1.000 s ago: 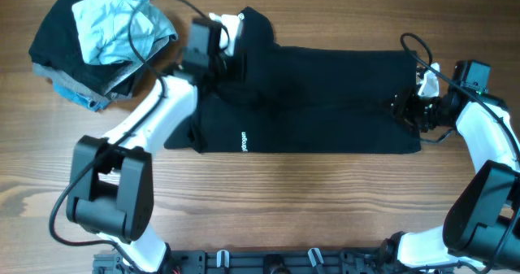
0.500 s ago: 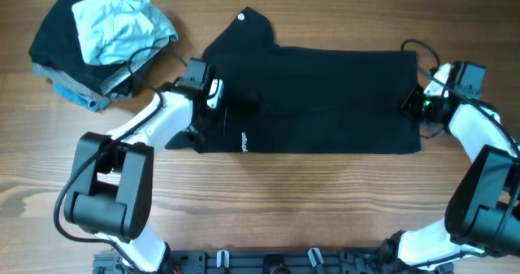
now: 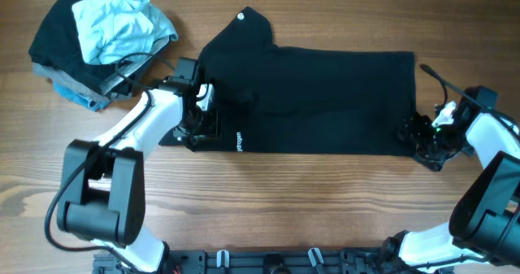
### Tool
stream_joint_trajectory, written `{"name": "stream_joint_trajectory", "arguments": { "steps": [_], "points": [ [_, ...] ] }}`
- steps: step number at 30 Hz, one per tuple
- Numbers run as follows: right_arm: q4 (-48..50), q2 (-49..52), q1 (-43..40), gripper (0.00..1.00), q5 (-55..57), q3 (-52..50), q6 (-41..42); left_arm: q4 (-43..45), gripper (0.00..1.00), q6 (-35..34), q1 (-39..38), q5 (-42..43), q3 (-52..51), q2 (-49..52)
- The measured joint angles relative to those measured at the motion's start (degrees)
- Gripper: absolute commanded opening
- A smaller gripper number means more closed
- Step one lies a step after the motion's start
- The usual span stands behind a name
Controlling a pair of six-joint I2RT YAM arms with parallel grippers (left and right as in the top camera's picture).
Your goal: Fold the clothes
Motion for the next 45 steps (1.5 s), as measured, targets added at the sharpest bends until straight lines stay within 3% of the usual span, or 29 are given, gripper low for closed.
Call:
{"name": "stream_joint_trajectory", "arguments": {
  "steps": [1, 4, 9, 10, 12, 14, 16, 18, 20, 24, 25, 26, 27, 31, 33, 34, 35, 37, 40, 45],
  "points": [
    [1.0, 0.0, 0.0, 0.25, 0.0, -1.0, -0.3, -1.7, 0.73, -0.1, 0.0, -0.1, 1.3, -0.8],
    [1.5, -0.1, 0.0, 0.07, 3.1, -2.9, 3.2, -3.7, 0.78, -0.1, 0.0, -0.3, 3.3, -3.8],
    [0.7, -0.5, -1.3, 0.04, 8.1, -2.9, 10.5, -9.3, 0.86, -0.1, 0.0, -5.2, 3.4, -4.2],
    [0.4, -0.5, -2.6, 0.06, 8.2, -2.9, 10.9, -9.4, 0.86, -0.1, 0.0, -5.5, 3.4, -4.2],
    [0.2, -0.6, -7.6, 0.54, 8.5, -2.9, 11.1, -8.9, 0.85, -0.1, 0.0, -6.2, 2.6, -4.2],
    [0.0, -0.8, -9.8, 0.58, 7.9, -2.6, 10.0, -7.4, 0.79, -0.1, 0.0, -6.4, -0.1, -4.2],
    [-1.0, -0.9, -9.8, 0.59, 8.2, -2.2, 9.4, -3.9, 0.58, 0.0, 0.0, -6.5, -4.1, -4.3],
    [-3.9, -1.0, -9.9, 0.58, 8.7, -0.5, 9.2, -3.1, 0.11, 0.1, 0.0, -6.6, -7.7, -4.3],
    [-6.5, -1.6, -9.9, 0.59, 8.9, 2.1, 9.1, -3.0, 0.04, 0.0, 0.0, -6.9, -8.2, -4.3],
    [-8.9, -8.9, -9.9, 0.63, 9.0, 6.3, 6.9, -5.0, 0.05, -2.4, 2.2, -12.3, -8.2, -4.3],
    [-9.0, -11.0, -9.9, 0.64, 8.5, 6.3, 6.1, -5.7, 0.44, -2.6, 3.0, -13.0, -8.2, -4.3],
    [-8.8, -12.8, -9.9, 0.64, 7.6, 6.3, 5.3, -7.8, 0.58, -3.4, 5.0, -13.9, -8.2, -4.3],
    [-7.5, -14.5, -9.9, 0.64, 5.2, 6.4, 3.5, -10.3, 0.64, -4.0, 6.9, -14.2, -7.9, -4.3],
    [1.6, -15.0, -7.3, 0.63, -10.2, 6.6, -5.4, -21.3, 0.67, -5.4, 9.2, -10.2, 2.2, -4.1],
    [4.9, -15.0, -3.1, 0.64, -11.8, 6.6, -6.9, -27.5, 0.66, -5.1, 9.2, -8.5, 13.0, -3.8],
    [7.0, -15.0, 0.7, 0.66, -11.8, 6.6, -7.5, -26.7, 0.63, -4.4, 9.0, -6.2, 22.2, -4.2],
    [7.8, -15.0, 1.9, 0.67, -11.7, 6.6, -7.5, -26.4, 0.62, -3.9, 8.7, -5.4, 24.3, -4.5],
    [10.4, -15.0, 4.0, 0.73, -11.4, 6.6, -7.3, -16.0, 0.62, -1.7, 7.5, -3.8, 27.6, -4.5],
    [11.2, -15.0, 5.9, 0.73, -11.4, 6.6, -6.1, -0.5, 0.62, 2.7, 3.4, -1.9, 30.5, -4.1],
    [8.5, -15.0, 5.9, 0.73, -11.3, 6.6, -5.2, 24.6, 0.61, 8.3, -0.2, -0.6, 31.1, 13.1]
  ]
}}
